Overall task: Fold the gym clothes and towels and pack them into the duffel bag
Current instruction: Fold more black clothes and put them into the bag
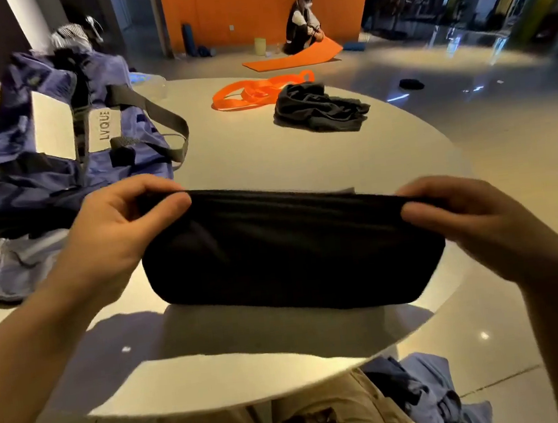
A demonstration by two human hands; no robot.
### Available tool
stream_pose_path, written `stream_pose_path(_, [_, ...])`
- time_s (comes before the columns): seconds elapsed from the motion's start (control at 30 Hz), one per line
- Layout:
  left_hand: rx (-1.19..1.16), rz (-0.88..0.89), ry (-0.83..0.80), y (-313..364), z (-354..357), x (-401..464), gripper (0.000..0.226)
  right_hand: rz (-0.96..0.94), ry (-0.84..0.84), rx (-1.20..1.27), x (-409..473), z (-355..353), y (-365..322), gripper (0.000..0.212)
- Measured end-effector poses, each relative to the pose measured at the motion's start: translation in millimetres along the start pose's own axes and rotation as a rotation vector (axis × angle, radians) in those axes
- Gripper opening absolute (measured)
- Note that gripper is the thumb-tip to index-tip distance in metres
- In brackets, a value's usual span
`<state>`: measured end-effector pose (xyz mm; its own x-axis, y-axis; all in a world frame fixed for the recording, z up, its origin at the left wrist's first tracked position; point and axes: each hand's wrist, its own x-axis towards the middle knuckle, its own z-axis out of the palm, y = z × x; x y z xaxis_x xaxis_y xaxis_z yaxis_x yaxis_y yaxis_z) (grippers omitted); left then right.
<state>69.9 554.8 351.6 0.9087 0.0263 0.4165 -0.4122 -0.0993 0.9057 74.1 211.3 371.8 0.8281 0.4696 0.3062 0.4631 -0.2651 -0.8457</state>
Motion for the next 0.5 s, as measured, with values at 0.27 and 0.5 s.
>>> stream_pose_path(0.27, [0.718, -0.290, -0.021, -60.5, 9.2, 96.0, 0.016, 0.402, 0.091, -0.586, 123.5, 4.9, 81.5, 0.017])
stream_pose_path(0.5, [1.010, 0.025, -0.518, -78.8, 61.3, 81.4, 0.060, 0.483, 0.298, -0.653, 123.8, 16.7, 124.4, 0.045])
